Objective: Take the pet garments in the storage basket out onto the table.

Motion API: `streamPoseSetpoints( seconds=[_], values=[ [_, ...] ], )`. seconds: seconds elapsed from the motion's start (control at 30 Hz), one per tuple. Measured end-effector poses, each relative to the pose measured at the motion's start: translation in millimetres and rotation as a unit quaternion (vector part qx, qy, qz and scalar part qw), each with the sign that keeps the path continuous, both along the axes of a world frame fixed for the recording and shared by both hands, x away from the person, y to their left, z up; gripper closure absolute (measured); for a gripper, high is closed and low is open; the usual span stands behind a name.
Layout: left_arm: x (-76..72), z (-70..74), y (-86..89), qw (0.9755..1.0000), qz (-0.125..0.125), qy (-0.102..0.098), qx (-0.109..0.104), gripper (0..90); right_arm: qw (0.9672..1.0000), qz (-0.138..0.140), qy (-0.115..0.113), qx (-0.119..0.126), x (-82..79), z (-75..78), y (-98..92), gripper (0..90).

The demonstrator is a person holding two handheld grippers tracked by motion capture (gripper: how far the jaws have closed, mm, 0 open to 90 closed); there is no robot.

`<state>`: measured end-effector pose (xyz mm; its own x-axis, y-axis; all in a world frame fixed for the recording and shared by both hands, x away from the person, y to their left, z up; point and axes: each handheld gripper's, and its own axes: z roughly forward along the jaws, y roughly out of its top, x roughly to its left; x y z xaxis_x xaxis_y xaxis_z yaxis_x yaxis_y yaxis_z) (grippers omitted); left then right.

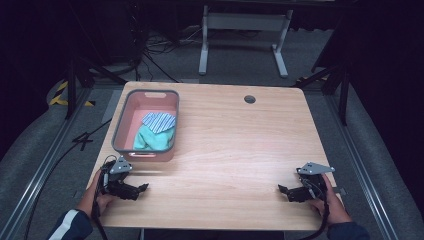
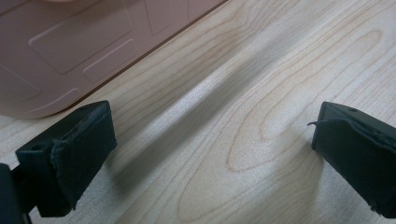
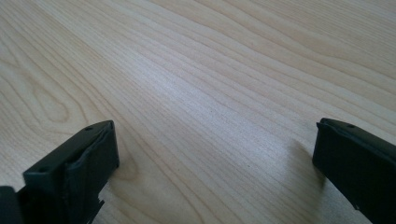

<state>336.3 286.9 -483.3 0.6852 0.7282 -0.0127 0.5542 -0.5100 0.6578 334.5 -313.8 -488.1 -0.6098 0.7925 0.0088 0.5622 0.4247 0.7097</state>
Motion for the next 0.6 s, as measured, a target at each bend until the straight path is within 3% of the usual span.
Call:
streamPoseSetpoints(
  seconds=[0.4,0.6],
  values=[
    [1.2,0.0,2.4,0.9999,-0.012,-0.004,0.001,0.0,1.0,-0.001,-0.001,-0.002,-0.4,-0.1,-0.2,0.6],
    [-0.6,0.3,3.4,1.0,0.0,0.0,0.002,0.0,1.0,-0.002,-0.001,-0.002,-0.5,-0.1,-0.2,0.6]
  ],
)
